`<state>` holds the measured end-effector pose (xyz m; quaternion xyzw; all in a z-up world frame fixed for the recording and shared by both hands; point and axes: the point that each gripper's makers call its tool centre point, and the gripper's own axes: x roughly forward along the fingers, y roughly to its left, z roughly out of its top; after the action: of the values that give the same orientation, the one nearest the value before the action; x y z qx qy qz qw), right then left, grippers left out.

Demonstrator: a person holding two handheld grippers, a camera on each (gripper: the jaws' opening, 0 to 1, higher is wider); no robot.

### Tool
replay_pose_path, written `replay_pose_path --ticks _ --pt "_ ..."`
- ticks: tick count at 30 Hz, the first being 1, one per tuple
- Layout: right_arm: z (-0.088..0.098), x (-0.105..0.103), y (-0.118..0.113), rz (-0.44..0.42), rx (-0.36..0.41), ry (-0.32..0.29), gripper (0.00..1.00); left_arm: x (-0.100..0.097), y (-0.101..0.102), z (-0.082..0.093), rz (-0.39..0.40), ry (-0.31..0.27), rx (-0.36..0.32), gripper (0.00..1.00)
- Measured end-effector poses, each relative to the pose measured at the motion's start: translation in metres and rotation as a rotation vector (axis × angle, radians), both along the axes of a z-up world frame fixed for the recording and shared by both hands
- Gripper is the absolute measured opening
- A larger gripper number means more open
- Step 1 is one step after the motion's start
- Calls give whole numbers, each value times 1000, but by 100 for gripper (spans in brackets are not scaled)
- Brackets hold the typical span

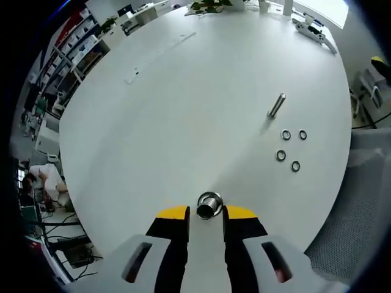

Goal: Place the washer onto the threaded stud by aligning its center hole with the stud, sliding it down to the base, and recovering from edge contact or off-axis alignment until the washer reaches the visible bottom stop.

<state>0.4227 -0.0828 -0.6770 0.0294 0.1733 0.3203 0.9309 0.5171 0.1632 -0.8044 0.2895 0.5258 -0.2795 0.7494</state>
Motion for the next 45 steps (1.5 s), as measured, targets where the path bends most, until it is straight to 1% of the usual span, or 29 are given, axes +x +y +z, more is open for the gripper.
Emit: replay_pose_path --ticks 4,7,11,13,14,17,19,20,21,22,23,25,29,30,32,34,37,38,39,40,41,42,43,45 --pt "1 -1 2 9 -1 -3 39 2 3 7 36 -31 -27 20" --pt "1 -2 3 13 -3 -5 39 5 6 16 66 -77 -49 20" --pt "1 -1 3 13 -2 -6 39 5 7 25 106 -116 -93 20" --pt "0 -1 3 11 -3 -4 39 4 5 32 122 -152 -116 20" --pt "0 -1 2 10 -4 -4 39 4 3 37 133 -180 -137 20" --pt "0 -1 2 9 -7 -6 39 0 2 45 131 -223 -153 20" --pt "-1 -1 3 14 -13 -7 39 -3 -1 54 137 -267 -175 20" --pt "-2 -1 4 17 -17 -6 39 -5 0 56 150 -276 -178 20" --pt "-3 -1 4 18 -22 -3 39 -7 3 59 193 -287 -184 20" --pt "-3 -1 4 18 -23 -3 39 -7 2 62 219 -302 -212 21" --pt "-2 -1 4 16 -25 -8 39 -9 0 67 251 -329 -250 21" --pt "-2 -2 4 15 -29 -10 39 -12 -1 72 281 -358 -280 20" --pt "-3 -1 4 15 -44 -18 39 -18 -7 84 275 -445 -317 20" --pt "-3 0 3 12 -43 -18 40 -20 -11 90 277 -480 -349 20" --pt "-3 1 2 6 -48 -19 40 -23 -15 97 288 -526 -393 21" --pt "-3 1 0 -1 -63 -25 40 -29 -18 100 310 -538 -430 22" --pt "-3 0 0 -1 -76 -29 40 -38 -21 104 307 -568 -444 22" --pt "-3 0 0 -1 -86 -34 40 -40 -20 107 315 -586 -455 21" --pt "-3 0 1 1 -91 -37 40 -42 -20 114 351 -620 -497 21" --pt "-3 0 1 2 -91 -36 40 -44 -22 118 352 -639 -526 22" --pt "-4 0 1 2 -94 -35 40 -48 -21 122 341 -665 -531 22" --pt "-4 1 1 2 -96 -36 41 -52 -20 123 332 -676 -520 22" --pt "-4 1 1 1 -96 -37 41 -56 -21 128 318 -708 -523 22" --pt "-4 2 0 -3 -98 -38 41 -62 -22 132 322 -724 -548 22"
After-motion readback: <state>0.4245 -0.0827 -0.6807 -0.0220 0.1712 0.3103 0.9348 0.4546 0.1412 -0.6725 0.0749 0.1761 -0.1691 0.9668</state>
